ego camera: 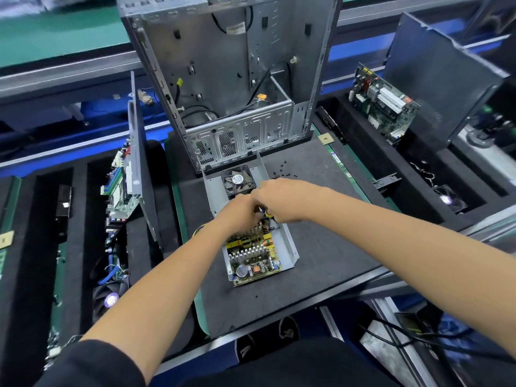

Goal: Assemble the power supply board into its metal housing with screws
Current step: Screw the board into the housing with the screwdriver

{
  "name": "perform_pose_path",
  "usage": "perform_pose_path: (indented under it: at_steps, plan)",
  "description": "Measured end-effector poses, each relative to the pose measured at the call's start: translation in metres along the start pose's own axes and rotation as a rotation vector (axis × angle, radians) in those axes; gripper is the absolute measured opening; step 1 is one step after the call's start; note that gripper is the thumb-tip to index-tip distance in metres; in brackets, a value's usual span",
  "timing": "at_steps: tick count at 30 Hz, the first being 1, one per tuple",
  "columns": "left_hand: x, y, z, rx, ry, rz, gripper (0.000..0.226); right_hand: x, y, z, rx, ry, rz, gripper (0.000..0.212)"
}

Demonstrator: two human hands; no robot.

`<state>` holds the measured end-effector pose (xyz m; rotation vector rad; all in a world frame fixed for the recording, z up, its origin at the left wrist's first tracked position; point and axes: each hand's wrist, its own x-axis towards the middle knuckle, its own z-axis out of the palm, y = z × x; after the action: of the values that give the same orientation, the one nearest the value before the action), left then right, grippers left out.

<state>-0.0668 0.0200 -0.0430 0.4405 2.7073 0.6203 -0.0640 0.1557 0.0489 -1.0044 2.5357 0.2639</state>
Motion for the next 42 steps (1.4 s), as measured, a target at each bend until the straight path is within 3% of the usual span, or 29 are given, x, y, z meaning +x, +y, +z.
perform_pose_path:
  at_steps: [13, 27, 31, 42]
  plan:
    - [0.004, -0.001, 0.002, -0.077, 0.032, 0.054, 0.019, -0.004, 0.011, 0.002, 0.159, 0.061, 0.078, 0.004]
    - [0.005, -0.003, 0.003, -0.081, 0.041, 0.049, 0.018, 0.0, 0.013, 0.001, 0.172, 0.067, 0.068, 0.004]
    - [0.004, -0.003, 0.003, -0.087, 0.043, 0.051, 0.007, 0.002, 0.012, 0.0, 0.171, 0.053, 0.077, 0.009]
    - [0.003, -0.002, 0.001, -0.095, 0.057, 0.079, 0.017, 0.003, 0.012, 0.0, 0.174, 0.042, 0.081, 0.013]
